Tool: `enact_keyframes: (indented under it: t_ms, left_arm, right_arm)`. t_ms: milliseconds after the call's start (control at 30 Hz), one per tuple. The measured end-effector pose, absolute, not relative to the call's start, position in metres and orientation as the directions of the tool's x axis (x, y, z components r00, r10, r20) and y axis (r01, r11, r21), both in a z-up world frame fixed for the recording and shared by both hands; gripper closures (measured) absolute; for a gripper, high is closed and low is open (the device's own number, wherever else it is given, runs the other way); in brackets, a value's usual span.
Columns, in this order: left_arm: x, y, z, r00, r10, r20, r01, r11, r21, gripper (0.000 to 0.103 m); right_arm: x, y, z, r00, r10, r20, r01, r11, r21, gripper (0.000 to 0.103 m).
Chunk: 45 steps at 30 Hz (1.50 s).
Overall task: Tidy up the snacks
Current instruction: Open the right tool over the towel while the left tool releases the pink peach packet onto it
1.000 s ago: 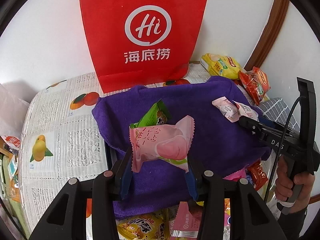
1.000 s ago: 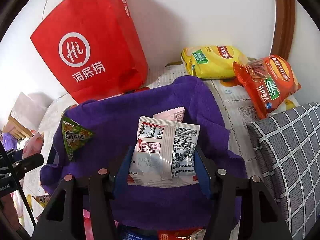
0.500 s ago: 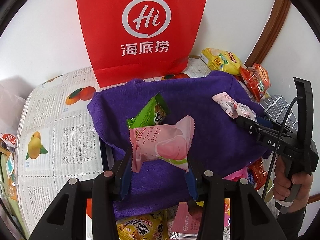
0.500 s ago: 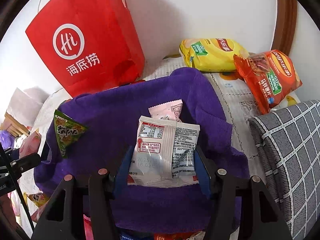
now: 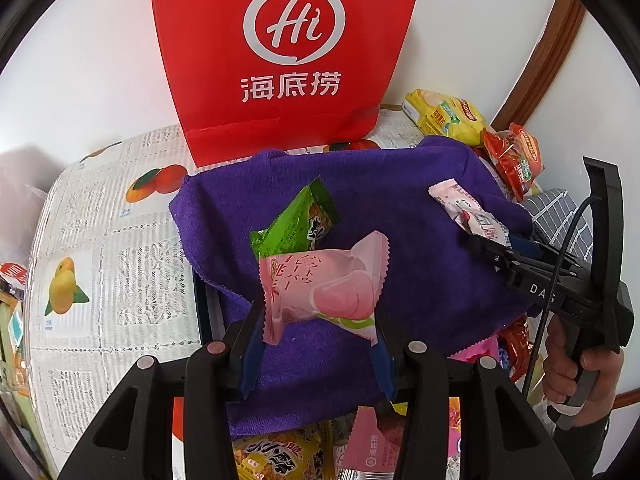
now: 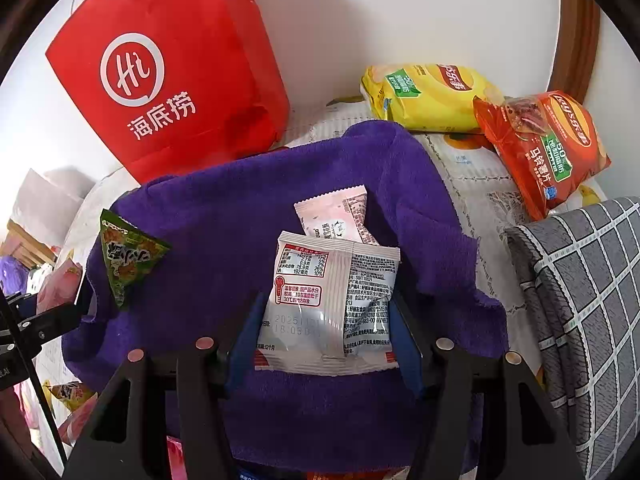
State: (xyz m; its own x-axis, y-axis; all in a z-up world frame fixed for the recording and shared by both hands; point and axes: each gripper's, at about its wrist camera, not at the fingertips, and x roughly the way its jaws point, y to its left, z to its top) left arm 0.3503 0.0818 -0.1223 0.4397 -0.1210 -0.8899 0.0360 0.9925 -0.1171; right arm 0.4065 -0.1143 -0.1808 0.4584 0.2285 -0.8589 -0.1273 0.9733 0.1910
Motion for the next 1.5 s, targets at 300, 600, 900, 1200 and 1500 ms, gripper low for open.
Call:
enact_keyframes:
  t_ms: [300,600,900,1200,1500]
  left_arm:
    - [0.35,0.08,-0.125,0.433,-0.119,-0.893,0.038,0.993,-0.114,0.059]
    - [0.35,0.08,-0.126,0.43,-0.124,-0.894,0.035,0.992,-0.121,0.059]
    - [0.352,0.08,-0.128,0.429,-0.129,-0.894,0.027,0.991,-0.13,0.059]
    - [0.353,0.082,-0.129,0.422,-0.156,-0.893,0.019,0.986,-0.163,0.057]
    - [0.352,0.078,-0.126,0.41,-0.154,-0.899,0.028,0.987,-0.156,0.046]
  right_arm:
    - [0.408,-0.106,-0.186,0.445,0.227,-0.866,-0.141,0.973,0.183,0.042]
    - [0.406,-0.105,-0.18,0.445,0.241,-0.862,-0.161,0.969,0.188,0.035]
    - [0.399,-0.107,-0.166,0.464,0.239,-0.853,-0.154,0.97,0.188,0.035]
    - [0.386,-0.114,-0.155,0.476,0.25,-0.843,-0.132,0.968,0.212,0.035]
    - [0.372,-0.121,-0.148,0.481,0.259,-0.838,-0.111,0.966,0.235,0.035]
